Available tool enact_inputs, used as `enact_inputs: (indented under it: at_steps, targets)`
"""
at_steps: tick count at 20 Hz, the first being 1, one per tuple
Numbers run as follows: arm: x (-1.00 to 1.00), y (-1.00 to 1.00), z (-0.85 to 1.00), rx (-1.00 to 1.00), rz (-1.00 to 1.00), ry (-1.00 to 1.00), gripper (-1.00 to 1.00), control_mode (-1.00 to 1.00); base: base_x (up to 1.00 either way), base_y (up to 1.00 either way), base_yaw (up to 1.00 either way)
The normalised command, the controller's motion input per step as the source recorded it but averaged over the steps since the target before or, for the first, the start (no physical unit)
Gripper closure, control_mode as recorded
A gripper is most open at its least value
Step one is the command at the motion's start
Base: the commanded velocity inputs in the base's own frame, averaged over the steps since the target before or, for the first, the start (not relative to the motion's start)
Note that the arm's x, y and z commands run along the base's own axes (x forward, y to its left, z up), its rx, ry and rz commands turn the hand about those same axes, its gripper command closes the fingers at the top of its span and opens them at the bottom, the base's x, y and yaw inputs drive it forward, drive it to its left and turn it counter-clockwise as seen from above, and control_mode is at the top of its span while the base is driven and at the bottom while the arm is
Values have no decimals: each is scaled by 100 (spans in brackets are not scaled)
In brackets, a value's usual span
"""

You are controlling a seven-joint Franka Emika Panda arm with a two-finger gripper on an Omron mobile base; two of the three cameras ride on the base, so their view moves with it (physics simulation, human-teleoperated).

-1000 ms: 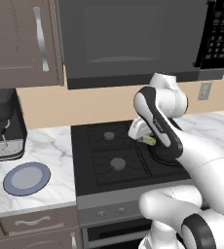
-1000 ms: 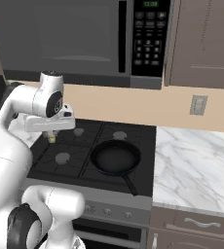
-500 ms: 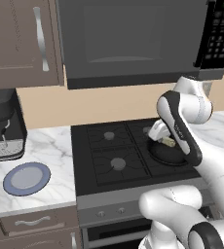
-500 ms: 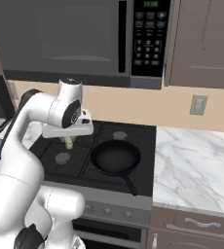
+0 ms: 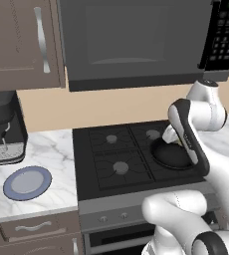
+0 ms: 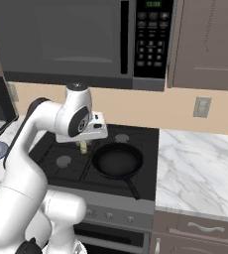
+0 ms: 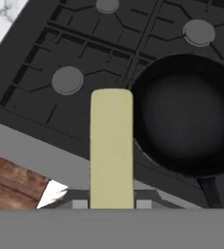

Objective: Pick up the butter stick and place it in the pan. Then turn on the burner for the pan.

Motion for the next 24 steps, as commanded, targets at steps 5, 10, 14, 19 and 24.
enact_inputs:
  at_steps: [5,10,14,19,24]
  targets:
    - [9,-41,3,-12,-19,0,100,-100,0,0,0]
    - [33,-34,0,-3,-11,0,100,-100,0,0,0]
    - [32,-38,-4,0,-1,0,100,-100,0,0,0]
    - [28,-21,-29,1,-5,0,100,-100,0,0,0]
    - [14,-6,-44,4,-7,0,100,-100,0,0,0]
